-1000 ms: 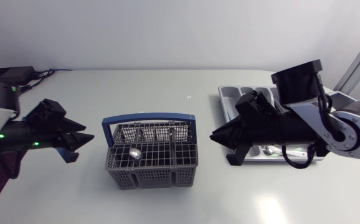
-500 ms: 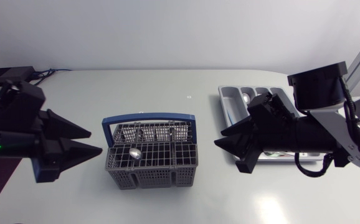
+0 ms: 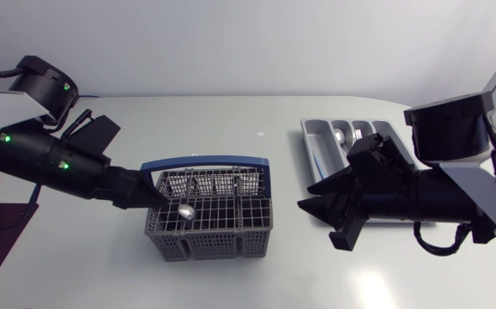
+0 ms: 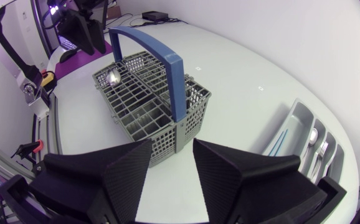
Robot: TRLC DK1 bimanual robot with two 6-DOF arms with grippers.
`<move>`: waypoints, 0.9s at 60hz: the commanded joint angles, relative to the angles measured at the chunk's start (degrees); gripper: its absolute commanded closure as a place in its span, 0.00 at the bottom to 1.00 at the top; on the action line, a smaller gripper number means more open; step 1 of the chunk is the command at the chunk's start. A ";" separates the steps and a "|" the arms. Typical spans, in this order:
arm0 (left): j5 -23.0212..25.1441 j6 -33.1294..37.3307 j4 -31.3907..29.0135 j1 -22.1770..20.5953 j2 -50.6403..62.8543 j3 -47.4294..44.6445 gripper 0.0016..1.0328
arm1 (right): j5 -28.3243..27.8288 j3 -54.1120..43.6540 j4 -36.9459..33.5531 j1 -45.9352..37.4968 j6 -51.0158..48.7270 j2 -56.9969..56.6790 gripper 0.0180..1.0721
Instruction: Unload the cutlery basket into the drawer organizer.
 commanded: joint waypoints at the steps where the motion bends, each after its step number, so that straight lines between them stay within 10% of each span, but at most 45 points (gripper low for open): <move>1: 0.70 -3.79 -1.91 -0.44 2.28 2.37 0.30 | 0.22 -1.99 -0.37 0.48 1.53 -0.63 0.51; 54: -2.28 -12.14 -0.06 -7.74 12.82 6.33 0.51 | 0.75 -4.71 1.13 0.83 1.44 -2.03 0.52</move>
